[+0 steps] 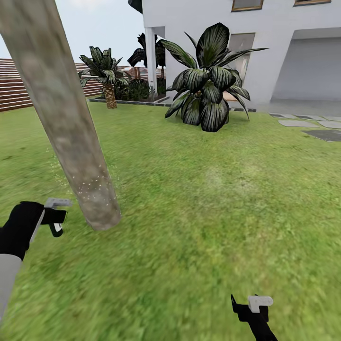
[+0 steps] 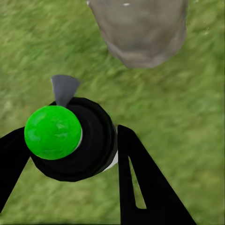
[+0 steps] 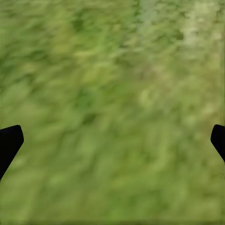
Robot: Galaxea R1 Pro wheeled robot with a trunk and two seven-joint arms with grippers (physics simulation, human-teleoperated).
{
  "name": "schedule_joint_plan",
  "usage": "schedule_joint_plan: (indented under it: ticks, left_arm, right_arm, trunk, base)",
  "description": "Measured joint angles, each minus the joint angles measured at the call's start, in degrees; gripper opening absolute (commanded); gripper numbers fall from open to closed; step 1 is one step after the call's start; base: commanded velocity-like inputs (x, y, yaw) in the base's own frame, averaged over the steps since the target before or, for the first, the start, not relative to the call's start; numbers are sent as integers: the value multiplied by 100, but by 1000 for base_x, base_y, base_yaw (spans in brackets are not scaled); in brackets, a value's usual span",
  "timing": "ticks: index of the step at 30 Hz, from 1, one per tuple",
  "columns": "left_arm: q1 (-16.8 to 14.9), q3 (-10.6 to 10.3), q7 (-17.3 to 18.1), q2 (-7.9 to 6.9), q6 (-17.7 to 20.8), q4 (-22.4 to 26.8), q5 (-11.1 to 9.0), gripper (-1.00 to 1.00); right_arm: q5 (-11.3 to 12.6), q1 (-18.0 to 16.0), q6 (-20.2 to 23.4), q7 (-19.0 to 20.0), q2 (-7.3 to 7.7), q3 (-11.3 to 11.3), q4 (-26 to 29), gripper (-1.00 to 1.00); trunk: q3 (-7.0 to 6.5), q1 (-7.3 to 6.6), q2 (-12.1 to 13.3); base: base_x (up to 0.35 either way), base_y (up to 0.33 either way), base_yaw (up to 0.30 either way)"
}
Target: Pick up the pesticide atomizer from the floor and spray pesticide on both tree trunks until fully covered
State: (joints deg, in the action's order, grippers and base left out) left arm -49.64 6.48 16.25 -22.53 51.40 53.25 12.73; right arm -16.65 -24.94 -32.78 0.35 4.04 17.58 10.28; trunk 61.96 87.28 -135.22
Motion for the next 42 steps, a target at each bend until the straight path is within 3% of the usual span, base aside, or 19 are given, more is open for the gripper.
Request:
schedule_joint_plan:
  ticks: [5,9,12,18,29,40,42]
  left_arm:
    - [-16,-38,3,-25,17,49,-42,-100]
    - [-36,-51,-4,-10,454,834,-28,-100]
    - [11,-72,-14,-12,591,1008,-24,-100]
    - [26,-53,-28,-6,609,1021,-27,-100]
    - [44,-50,-61,-14,609,925,-20,-100]
    - [262,-42,-85,-9,609,914,-40,-100]
    - [287,-37,-83,-13,608,635,-34,-100]
  right_arm:
    - [-4,-2,0,0,0,0,0,100]
    - [-4,-1,0,0,0,0,0,100]
    - [-5,0,0,0,0,0,0,100]
    - [-5,0,0,0,0,0,0,100]
    - [2,3,0,0,0,0,0,100]
    - [4,0,0,0,0,0,6,100]
    - [4,0,0,0,0,0,8,100]
  trunk:
    - [0,0,0]
    - [0,0,0]
    - [0,0,0]
    - [0,0,0]
    - [0,0,0]
    - [0,0,0]
    - [1,1,0]
  base:
    - [170,137,0]
    - [9,7,0]
    - [1,-116,0]
    - [0,-260,28]
    - [15,-272,248]
    - [151,-257,11]
    - [166,-248,0]
